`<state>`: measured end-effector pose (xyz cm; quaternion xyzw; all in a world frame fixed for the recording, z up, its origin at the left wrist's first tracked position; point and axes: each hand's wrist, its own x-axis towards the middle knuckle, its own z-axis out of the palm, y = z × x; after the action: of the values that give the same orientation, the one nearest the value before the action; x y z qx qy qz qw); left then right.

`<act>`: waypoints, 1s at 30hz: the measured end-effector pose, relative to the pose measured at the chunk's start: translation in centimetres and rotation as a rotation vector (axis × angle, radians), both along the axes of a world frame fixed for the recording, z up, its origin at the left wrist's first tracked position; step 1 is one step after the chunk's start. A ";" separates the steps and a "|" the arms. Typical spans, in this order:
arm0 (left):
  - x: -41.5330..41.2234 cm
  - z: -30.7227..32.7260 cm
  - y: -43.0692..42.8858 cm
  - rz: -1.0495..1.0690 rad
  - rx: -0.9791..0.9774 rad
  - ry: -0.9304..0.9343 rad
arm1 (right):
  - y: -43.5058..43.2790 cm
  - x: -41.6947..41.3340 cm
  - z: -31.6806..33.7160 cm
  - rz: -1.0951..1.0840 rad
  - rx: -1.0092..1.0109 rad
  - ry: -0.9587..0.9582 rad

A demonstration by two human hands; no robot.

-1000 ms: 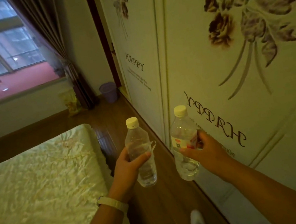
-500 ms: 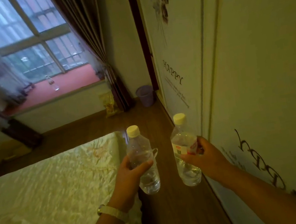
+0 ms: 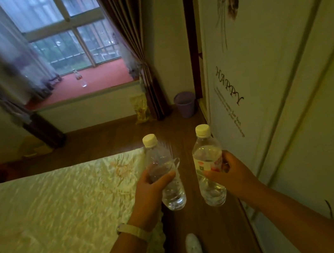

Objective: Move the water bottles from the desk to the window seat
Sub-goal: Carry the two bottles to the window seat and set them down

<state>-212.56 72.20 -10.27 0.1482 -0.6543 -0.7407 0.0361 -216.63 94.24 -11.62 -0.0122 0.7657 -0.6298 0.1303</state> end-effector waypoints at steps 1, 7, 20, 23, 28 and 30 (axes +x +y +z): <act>-1.3 -0.4 -0.5 0.004 0.005 -0.001 | -0.5 -1.3 -0.2 0.008 0.006 0.000; -11.1 -1.6 -4.2 -0.008 0.049 -0.011 | -4.1 -10.8 -0.6 0.026 0.079 -0.007; -31.5 0.9 -12.5 -0.064 -0.006 0.009 | -10.4 -33.1 3.0 0.000 0.094 0.071; -35.6 1.0 -13.3 -0.059 -0.022 -0.003 | -10.7 -37.9 3.3 -0.005 0.079 0.084; -43.0 0.4 -13.7 0.007 -0.046 -0.031 | -12.0 -45.8 1.8 0.043 0.031 0.058; -46.2 0.2 -13.6 0.031 -0.047 -0.042 | -12.5 -49.4 0.9 0.082 0.028 0.042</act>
<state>-258.80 58.62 -10.03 0.1731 -0.6698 -0.7211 0.0375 -266.06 81.69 -10.75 -0.0547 0.7758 -0.6129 0.1400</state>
